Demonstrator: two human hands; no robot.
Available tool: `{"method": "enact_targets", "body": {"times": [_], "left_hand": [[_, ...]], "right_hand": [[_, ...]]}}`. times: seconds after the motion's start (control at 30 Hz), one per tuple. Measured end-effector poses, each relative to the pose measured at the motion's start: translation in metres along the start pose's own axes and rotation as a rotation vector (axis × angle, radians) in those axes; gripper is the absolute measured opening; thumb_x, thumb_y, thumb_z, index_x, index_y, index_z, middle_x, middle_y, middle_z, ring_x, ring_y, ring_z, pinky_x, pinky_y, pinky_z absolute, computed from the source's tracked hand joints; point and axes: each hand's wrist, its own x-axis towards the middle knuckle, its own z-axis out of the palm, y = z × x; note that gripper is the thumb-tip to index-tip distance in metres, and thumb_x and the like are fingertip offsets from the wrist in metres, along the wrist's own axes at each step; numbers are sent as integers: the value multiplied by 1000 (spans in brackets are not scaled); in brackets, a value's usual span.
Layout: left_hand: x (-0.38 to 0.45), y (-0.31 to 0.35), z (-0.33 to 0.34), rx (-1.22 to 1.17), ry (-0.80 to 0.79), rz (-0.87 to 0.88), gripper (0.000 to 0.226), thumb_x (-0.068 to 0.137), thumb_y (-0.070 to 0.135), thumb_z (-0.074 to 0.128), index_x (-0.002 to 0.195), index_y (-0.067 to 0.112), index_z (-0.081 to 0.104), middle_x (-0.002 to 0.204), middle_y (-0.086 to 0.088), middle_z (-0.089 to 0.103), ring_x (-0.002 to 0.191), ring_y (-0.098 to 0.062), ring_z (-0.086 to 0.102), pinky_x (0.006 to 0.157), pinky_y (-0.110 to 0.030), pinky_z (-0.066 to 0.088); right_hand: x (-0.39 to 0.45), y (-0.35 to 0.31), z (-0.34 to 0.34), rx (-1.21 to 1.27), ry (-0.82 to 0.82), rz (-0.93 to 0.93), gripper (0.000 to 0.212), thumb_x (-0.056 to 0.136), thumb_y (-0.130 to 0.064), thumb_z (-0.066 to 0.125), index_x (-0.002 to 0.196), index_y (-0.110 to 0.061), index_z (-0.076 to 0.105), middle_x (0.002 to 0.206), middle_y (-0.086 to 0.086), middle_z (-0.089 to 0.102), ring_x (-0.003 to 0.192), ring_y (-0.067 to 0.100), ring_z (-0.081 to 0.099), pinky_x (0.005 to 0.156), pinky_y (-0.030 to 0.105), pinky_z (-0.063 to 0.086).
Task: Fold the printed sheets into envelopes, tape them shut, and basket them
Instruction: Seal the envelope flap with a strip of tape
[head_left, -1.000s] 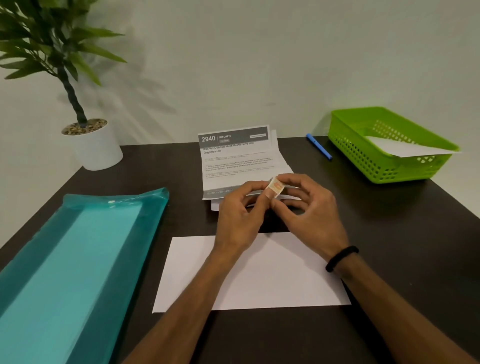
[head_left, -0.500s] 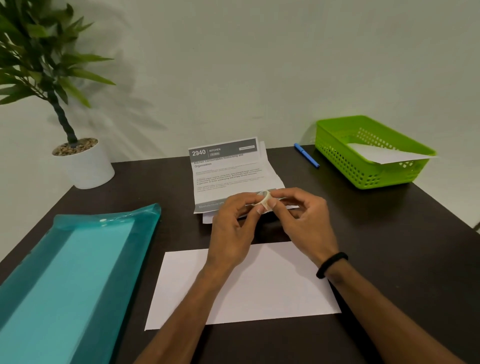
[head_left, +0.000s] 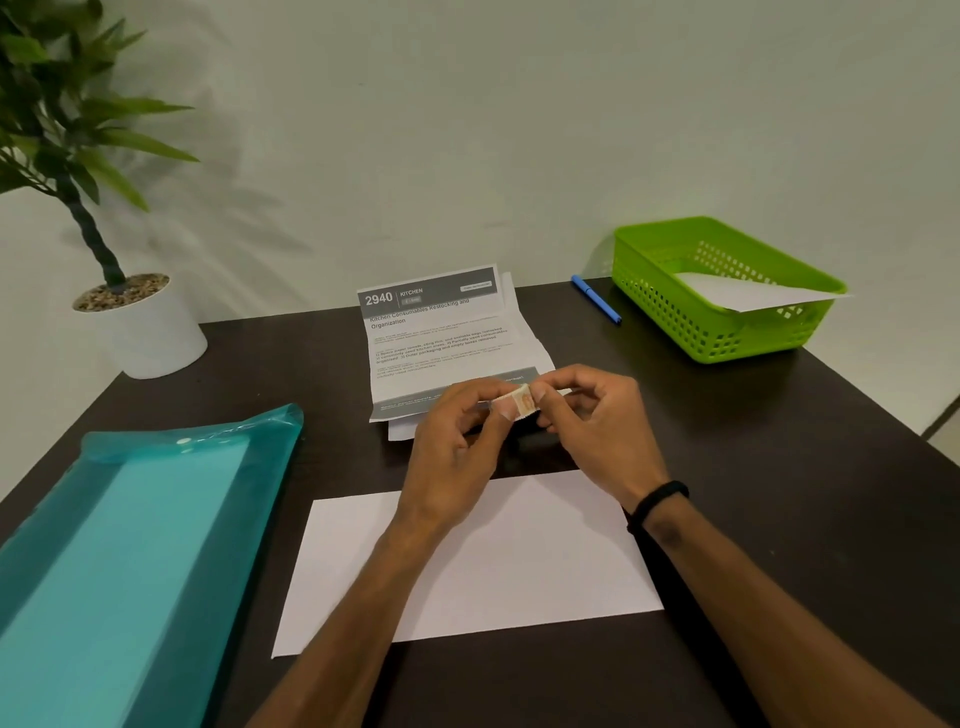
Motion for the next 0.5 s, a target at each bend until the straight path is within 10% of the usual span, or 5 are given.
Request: {"method": "enact_targets", "body": {"times": [0.5], "left_hand": [[1, 6, -3, 8, 72, -25, 16, 90, 39, 78, 104, 32, 75, 121, 7, 64, 120, -17, 63, 96, -33, 59]], "right_hand": [[-2, -2, 5, -7, -65, 8, 6, 100, -23, 67, 96, -18, 70, 80, -5, 72, 65, 13, 70, 66, 28, 63]]}}
